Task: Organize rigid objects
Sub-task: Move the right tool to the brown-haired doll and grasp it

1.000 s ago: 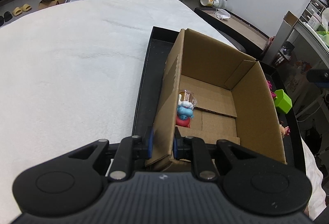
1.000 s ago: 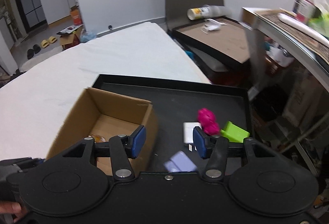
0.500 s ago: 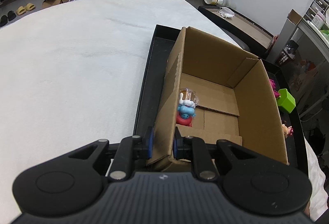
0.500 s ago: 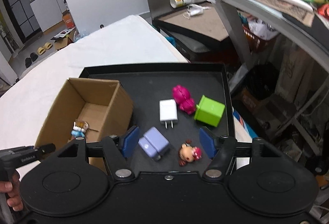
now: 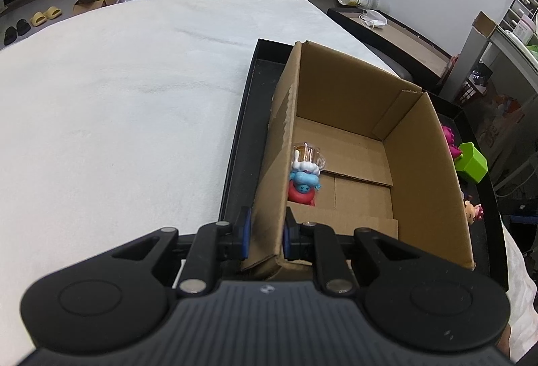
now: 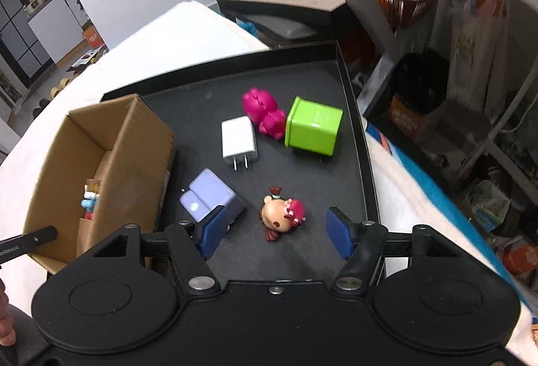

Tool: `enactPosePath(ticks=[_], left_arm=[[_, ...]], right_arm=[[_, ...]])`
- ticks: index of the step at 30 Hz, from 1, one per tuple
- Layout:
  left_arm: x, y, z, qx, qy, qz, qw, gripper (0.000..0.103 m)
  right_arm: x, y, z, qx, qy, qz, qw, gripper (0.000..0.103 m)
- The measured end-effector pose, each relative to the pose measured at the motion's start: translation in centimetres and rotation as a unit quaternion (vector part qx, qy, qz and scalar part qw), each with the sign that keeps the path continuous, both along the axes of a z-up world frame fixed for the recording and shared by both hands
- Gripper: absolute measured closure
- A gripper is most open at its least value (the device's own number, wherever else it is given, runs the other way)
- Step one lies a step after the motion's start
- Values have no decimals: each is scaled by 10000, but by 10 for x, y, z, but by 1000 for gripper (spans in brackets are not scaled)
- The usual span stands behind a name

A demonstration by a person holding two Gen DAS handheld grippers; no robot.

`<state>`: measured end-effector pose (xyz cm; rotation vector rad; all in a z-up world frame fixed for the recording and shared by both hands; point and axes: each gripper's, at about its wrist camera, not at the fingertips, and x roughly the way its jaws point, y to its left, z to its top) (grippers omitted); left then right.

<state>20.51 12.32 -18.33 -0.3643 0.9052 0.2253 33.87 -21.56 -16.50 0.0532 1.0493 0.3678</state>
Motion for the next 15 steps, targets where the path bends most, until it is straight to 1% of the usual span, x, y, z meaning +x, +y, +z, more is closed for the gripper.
enactPosePath(ticks=[2,7,15], left_arm=[[1,-2,-1,22,26,-14,10000,86],[4,-3,-2,41,71,6,10000,86],[6,-3,-4,44,124,31,9999,86]], right_arm=[[3,-1,-9,120,159,-78,9998,39],[13,5,-28,-18,328,-21,9995,39],[21,7,-38,-242,217,-2,9995,39]])
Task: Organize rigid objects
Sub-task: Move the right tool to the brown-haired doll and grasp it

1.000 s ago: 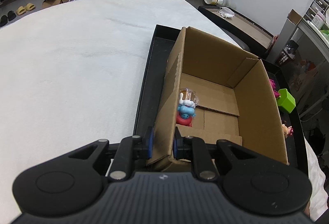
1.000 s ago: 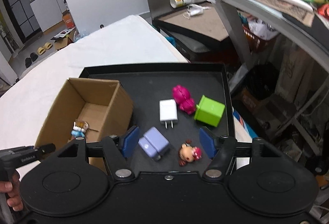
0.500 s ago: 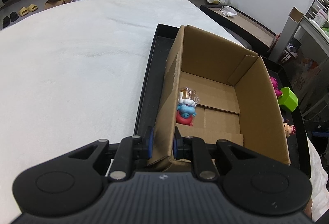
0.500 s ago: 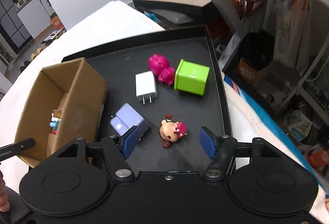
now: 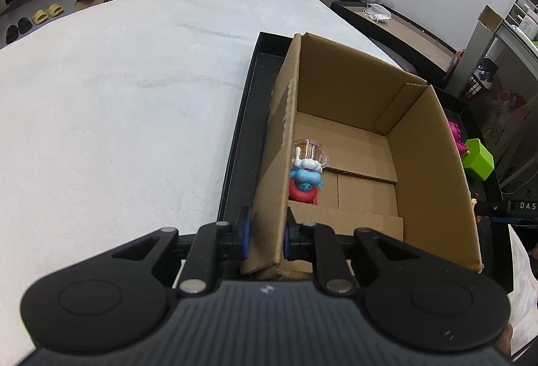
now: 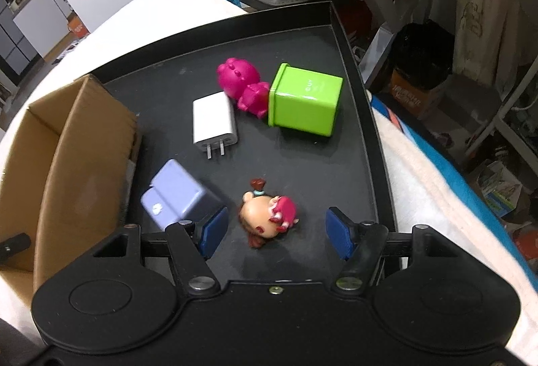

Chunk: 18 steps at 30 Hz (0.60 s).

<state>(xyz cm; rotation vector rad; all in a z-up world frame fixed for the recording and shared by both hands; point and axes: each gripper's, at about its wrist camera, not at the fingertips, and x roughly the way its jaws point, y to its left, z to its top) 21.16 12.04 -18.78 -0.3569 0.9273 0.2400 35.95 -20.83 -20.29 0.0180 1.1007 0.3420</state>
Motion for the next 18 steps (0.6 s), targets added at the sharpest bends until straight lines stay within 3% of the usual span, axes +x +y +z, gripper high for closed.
enactPosePath(ticks=[5,6,7,18], left_arm=[[0,0,0,1,8,7,10000,86],[0,-1,0,8,7,3,10000,86],[0,0,0,7,5,1,10000,86],[0,0,1,-48,7,27,10000,86]], right_arm=[[3,10,-5,-132,-33,117,9998,44],[3,13,-6,-109,-14,171,9998,60],[3,15,-7,-101,15,220,9997,62],[-13,20,15,-158,-126,264,9994,62]])
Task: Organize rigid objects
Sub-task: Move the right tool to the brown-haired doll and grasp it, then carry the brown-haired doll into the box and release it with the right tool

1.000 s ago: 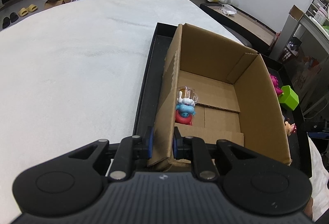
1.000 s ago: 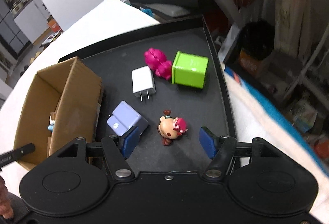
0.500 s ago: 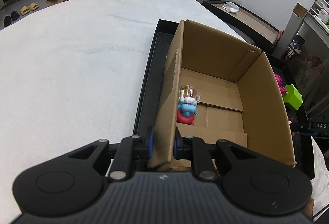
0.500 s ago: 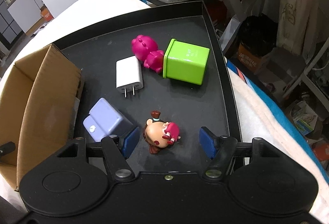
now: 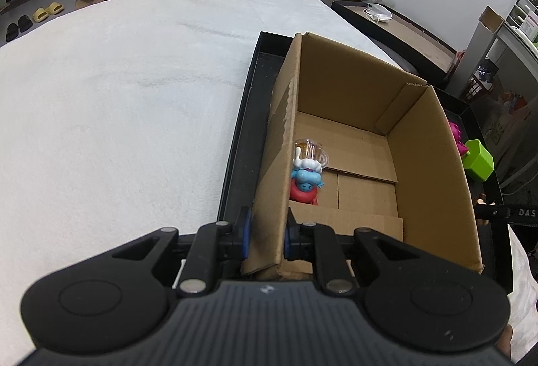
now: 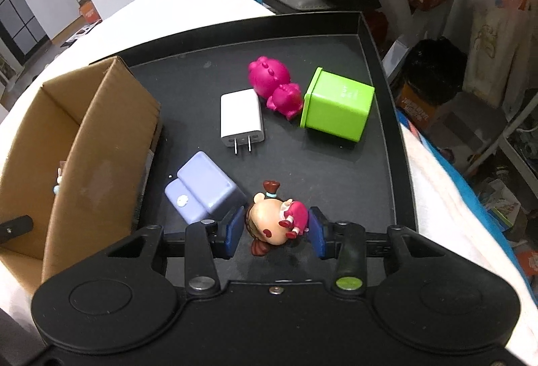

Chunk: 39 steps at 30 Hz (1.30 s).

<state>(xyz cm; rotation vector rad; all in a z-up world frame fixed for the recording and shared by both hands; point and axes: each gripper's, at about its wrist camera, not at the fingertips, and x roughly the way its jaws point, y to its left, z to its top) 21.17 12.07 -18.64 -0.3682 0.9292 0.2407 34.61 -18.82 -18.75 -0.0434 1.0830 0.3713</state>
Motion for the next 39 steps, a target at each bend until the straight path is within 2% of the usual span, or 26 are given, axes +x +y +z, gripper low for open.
enactPosePath(ticks=[14,26,39], left_arm=[[0,3,-1,-49,-18,-34,10000,86],[-1,7,-2,-152,-48,-5,9999,86],[-4,10,-2,-208,-106,-46,9997,85]], right_arm=[[-12,20,54,-163,-438,366,9982,62],[-11,56,97,-161,-787,690,9944,62],[-17,108,117,-125,-960,1103,9892,62]])
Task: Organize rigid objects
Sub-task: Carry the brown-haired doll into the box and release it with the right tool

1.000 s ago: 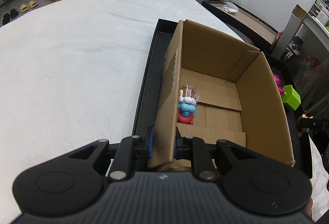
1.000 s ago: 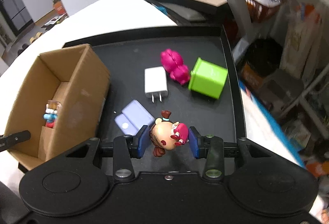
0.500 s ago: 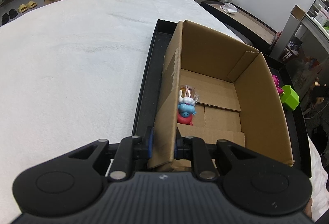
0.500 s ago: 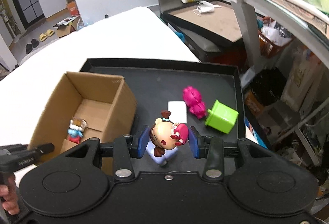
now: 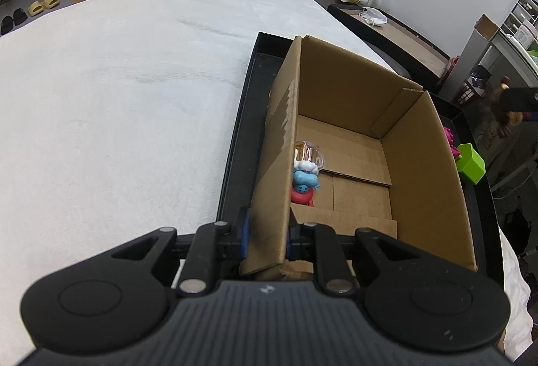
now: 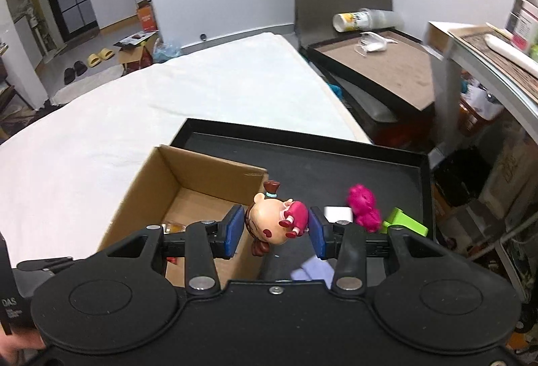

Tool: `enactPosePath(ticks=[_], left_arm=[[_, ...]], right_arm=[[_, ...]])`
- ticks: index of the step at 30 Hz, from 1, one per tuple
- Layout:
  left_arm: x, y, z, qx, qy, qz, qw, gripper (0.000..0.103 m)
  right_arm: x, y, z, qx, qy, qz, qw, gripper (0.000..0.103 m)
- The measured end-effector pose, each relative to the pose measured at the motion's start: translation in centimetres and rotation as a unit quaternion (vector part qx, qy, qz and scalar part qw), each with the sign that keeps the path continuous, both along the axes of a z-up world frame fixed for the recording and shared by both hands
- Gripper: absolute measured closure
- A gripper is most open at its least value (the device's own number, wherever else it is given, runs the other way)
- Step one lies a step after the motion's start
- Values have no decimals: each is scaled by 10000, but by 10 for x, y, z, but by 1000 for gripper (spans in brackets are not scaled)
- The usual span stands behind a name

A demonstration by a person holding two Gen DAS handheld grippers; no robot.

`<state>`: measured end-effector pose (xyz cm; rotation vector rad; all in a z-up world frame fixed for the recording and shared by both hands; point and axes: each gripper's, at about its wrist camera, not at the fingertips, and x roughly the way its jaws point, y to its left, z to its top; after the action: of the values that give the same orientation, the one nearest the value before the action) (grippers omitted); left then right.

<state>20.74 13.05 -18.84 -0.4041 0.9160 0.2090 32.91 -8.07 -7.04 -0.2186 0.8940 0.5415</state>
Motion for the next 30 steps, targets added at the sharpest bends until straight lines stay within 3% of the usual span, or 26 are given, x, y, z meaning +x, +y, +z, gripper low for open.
enactPosePath(ticks=[30], left_arm=[[-6,14,-4,-299,-162,-39,9994,84]], right_arm=[[-6,118,-20,-398,-34,706,9967,62]])
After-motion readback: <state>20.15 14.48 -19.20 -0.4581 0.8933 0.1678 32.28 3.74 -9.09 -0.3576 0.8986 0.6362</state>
